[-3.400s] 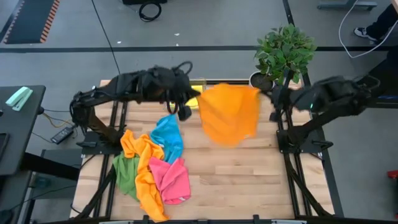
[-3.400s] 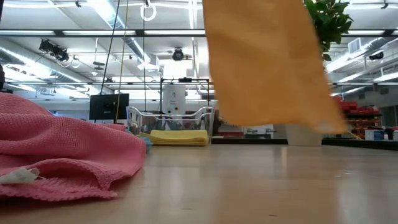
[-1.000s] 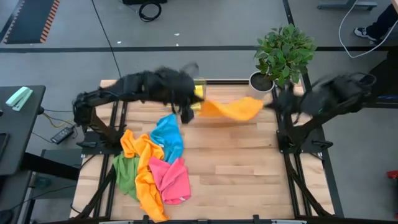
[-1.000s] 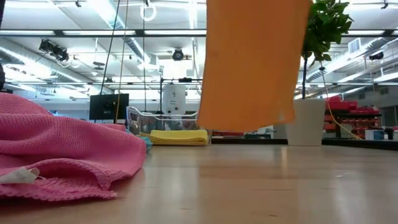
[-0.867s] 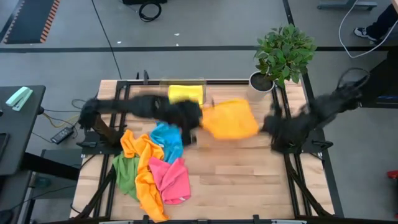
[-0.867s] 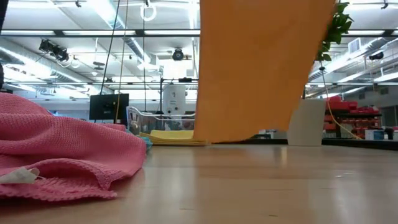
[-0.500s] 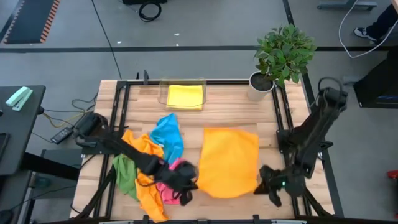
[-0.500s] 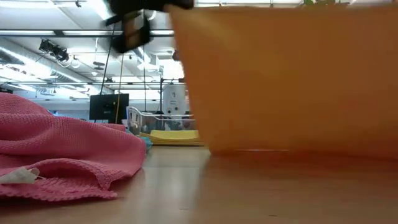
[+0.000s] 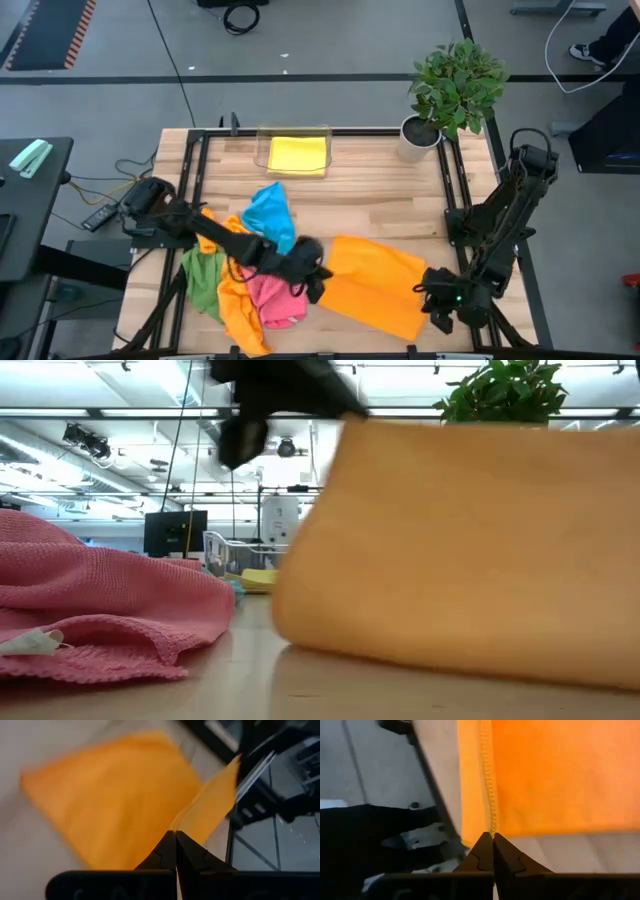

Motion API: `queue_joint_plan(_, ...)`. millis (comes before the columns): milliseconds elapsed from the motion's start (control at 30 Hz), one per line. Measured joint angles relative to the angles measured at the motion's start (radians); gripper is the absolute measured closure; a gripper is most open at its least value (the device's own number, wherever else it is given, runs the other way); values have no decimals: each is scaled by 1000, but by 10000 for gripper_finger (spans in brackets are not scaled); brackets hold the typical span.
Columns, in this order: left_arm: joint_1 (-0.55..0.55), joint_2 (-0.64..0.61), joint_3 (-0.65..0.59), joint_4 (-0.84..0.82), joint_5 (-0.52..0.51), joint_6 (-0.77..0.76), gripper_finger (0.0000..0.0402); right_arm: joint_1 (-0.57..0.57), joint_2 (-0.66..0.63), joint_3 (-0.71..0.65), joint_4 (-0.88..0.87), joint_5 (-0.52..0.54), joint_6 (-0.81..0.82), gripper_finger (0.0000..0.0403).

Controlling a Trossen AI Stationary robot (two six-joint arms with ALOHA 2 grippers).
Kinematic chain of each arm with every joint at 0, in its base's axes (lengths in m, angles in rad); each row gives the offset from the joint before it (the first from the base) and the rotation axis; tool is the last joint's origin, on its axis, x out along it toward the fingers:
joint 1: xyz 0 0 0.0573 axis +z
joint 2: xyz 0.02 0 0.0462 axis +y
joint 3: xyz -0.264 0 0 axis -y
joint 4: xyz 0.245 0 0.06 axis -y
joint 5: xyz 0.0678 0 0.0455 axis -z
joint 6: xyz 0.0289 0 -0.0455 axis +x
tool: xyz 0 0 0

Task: Fold microfiber towels
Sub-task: Fold the orange microfiber towel

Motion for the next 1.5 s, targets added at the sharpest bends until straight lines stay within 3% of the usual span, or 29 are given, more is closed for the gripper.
queue_joint_plan(167,128,12,33,-42,39,134,398,-11,-46,1,-244,6,80,403)
queue_joint_plan(333,204,75,26,-95,130,157,398,-82,-21,0,-361,12,28,403)
queue_joint_plan(467,214,137,27,-83,205,158,397,-142,-8,-26,-367,19,8,403)
queue_joint_plan(933,323,173,26,-84,206,266,396,-232,-8,-71,-371,-44,37,403)
queue_joint_plan(1133,359,173,26,-81,238,337,362,-241,-8,-71,-373,-42,37,388)
queue_joint_plan(1500,388,122,27,-85,241,309,266,-237,-9,-71,-401,-82,115,295)
